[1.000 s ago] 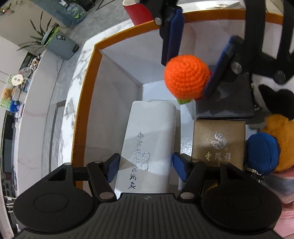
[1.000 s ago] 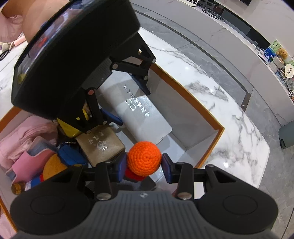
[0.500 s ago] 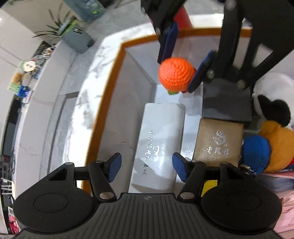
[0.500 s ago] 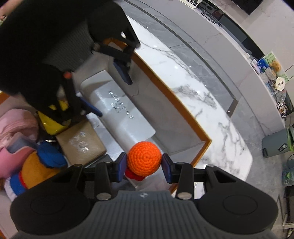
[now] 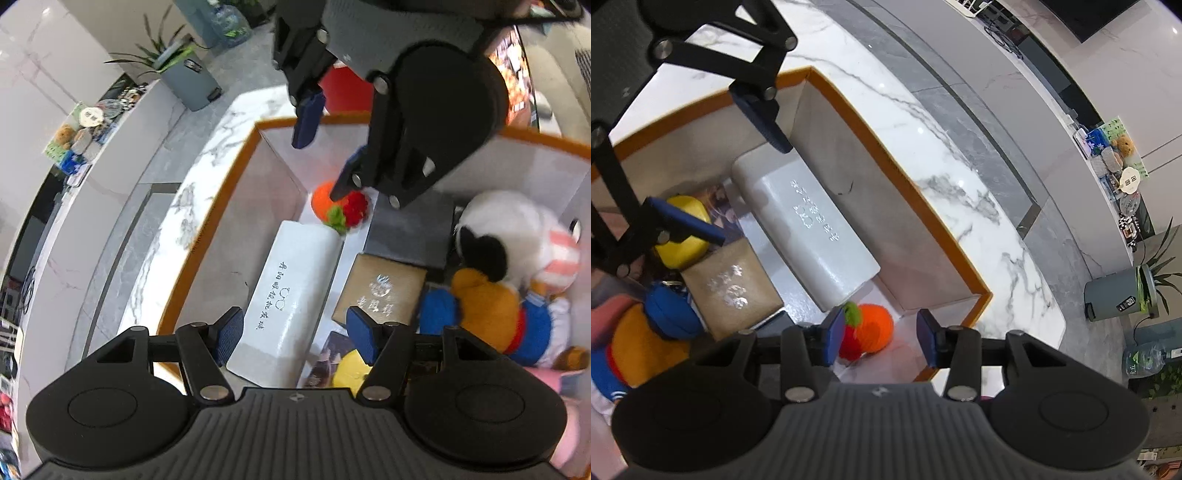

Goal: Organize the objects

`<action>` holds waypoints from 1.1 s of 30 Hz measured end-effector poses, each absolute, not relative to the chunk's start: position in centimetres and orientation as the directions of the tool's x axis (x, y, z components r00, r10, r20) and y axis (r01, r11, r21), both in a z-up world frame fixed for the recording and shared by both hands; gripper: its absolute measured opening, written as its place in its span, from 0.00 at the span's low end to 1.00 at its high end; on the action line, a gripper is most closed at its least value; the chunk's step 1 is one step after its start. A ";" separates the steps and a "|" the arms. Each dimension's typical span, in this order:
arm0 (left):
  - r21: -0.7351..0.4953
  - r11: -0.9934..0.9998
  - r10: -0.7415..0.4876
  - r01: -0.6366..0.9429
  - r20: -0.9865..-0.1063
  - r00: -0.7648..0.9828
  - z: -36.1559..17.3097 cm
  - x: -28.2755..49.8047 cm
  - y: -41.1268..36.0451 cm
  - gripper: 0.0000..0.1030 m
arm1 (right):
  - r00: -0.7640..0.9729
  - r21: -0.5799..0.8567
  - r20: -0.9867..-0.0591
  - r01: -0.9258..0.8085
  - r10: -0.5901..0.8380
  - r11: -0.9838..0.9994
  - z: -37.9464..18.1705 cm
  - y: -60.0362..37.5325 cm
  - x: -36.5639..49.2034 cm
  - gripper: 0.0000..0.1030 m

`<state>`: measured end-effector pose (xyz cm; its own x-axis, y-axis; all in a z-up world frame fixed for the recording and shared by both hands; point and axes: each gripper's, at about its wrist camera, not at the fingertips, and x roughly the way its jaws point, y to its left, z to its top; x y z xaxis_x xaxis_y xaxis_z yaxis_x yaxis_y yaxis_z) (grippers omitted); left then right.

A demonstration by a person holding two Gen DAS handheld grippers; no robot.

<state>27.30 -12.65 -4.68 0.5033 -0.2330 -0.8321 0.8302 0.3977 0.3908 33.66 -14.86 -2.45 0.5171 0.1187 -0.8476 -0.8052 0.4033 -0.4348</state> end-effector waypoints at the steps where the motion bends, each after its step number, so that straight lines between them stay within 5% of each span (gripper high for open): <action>1: 0.385 0.416 -0.241 0.824 -0.826 0.509 -4.1 27.0 -12.5 0.71 | 0.518 -0.434 -0.846 -0.805 0.122 0.405 -2.1 -14.9 33.4 0.44; 11: 0.375 0.586 -0.261 0.719 -0.753 0.605 2.3 21.4 -10.0 0.71 | 0.506 -0.353 -0.836 -0.792 0.213 0.498 4.9 -16.0 27.3 0.51; 20: 0.300 0.801 -0.275 0.517 -0.583 0.764 8.1 13.0 -5.7 0.80 | 0.565 -0.207 -0.756 -0.685 0.329 0.698 9.7 -18.6 19.2 0.59; 22: 0.270 0.848 -0.268 0.456 -0.524 0.808 8.9 10.7 -4.7 0.85 | 0.596 -0.157 -0.713 -0.648 0.368 0.745 10.8 -19.6 17.0 0.68; 27: 0.188 0.925 -0.232 0.331 -0.413 0.881 9.4 4.8 -3.2 0.90 | 0.711 -0.041 -0.548 -0.548 0.440 0.835 11.6 -22.5 10.8 0.68; 33: 0.048 0.975 -0.181 0.218 -0.396 0.900 8.3 1.5 -2.1 0.91 | 0.783 0.107 -0.409 -0.469 0.469 0.876 9.6 -23.4 4.6 0.81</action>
<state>1.47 -2.12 8.27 0.9004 -0.1812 -0.3956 0.2175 0.9749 0.0484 4.60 -23.44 9.64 0.7827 0.4693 -0.4089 -0.4694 0.8764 0.1074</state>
